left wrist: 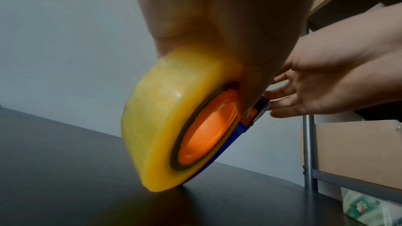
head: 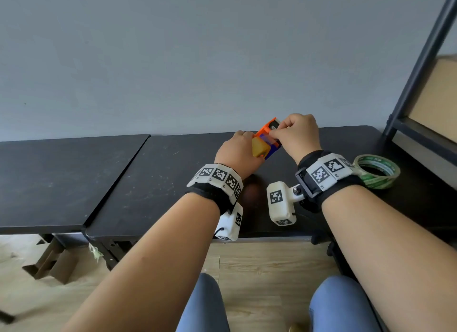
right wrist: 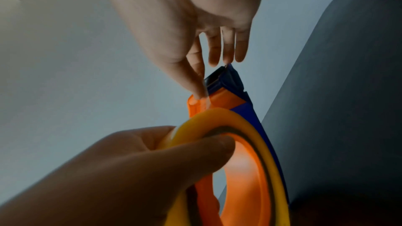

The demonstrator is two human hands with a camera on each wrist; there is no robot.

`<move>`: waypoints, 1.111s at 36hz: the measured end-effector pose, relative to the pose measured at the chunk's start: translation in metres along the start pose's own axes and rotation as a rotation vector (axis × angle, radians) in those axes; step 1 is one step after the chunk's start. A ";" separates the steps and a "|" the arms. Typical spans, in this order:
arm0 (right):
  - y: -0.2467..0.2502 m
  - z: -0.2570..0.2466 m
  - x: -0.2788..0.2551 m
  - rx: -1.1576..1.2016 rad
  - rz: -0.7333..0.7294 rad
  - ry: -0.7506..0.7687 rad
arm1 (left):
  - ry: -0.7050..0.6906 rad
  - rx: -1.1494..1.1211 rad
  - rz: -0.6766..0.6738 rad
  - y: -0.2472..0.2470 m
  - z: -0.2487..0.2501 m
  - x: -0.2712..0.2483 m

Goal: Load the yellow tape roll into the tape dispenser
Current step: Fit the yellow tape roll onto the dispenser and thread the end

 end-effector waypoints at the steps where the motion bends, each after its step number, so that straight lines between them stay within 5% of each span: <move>1: 0.000 0.001 0.000 0.006 0.008 -0.009 | -0.002 0.003 0.002 0.000 0.001 -0.001; 22: 0.003 -0.002 0.003 -0.025 -0.010 0.078 | 0.039 0.028 0.017 0.005 -0.003 0.000; 40: -0.001 -0.004 0.007 0.204 0.032 0.014 | 0.101 0.021 -0.022 0.011 -0.020 0.001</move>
Point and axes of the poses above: each hand's wrist, its own x-axis towards the middle knuckle, its own y-axis out of the back of the hand, z = x × y, the point moved 5 cm from there along x, towards the middle knuckle, and after that the axes turned 12 degrees about x, right-handed, at the moved point
